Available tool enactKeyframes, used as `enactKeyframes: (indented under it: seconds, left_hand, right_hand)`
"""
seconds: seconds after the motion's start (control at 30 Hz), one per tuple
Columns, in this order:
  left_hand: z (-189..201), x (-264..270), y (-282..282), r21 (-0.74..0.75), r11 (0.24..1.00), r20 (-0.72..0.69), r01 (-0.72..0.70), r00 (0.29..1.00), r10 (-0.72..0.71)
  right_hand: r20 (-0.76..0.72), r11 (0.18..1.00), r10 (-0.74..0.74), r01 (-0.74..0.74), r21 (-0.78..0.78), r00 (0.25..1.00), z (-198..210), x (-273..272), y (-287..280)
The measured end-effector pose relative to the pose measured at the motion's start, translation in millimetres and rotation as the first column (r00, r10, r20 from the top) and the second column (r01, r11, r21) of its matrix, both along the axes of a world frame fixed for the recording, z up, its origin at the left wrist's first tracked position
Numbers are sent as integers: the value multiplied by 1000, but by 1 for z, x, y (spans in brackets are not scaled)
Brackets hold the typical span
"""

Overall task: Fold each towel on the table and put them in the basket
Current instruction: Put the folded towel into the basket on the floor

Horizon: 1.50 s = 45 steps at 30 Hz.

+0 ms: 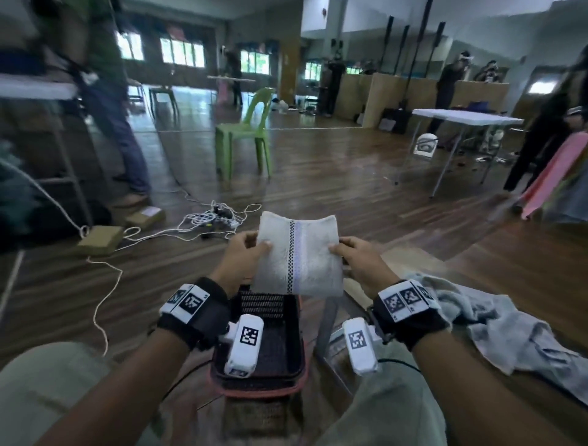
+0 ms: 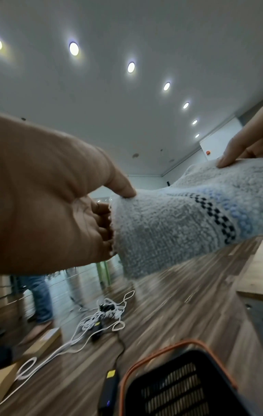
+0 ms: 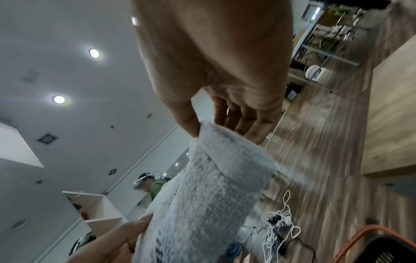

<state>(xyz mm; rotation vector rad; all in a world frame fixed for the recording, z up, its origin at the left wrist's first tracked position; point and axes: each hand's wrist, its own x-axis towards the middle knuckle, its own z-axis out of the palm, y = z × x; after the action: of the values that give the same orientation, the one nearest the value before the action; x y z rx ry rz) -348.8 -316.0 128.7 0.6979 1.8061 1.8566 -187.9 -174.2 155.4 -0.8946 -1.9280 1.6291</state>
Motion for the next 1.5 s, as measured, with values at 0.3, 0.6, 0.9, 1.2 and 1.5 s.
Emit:
enactKeyframes:
  seconds: [0.3,0.6,0.9,1.2,1.5]
  left_hand:
    - [-51,-70,-5,-94,990,87,-105,990,114]
    - [-211,-134,51,-533,840,133,-98,971,197]
    - [-383,-173,98,-778,628,204,34,958,201]
    - [-468,-196,141,-774,632,189,-42,937,293]
    - [-499,-206,151,-789,614,163,-42,947,275]
  right_hand:
    - [109,992,75,-63,-109,991,-56,-96,8]
    - [446,972,84,25,-234,891,-217,-173,47]
    - [727,966,162,42,-254,667,-377,-234,91]
    - [784,949,149,137,-285,603,-472,-267,122]
    - [741,942,-18,260,-214,672,-507,-281,126]
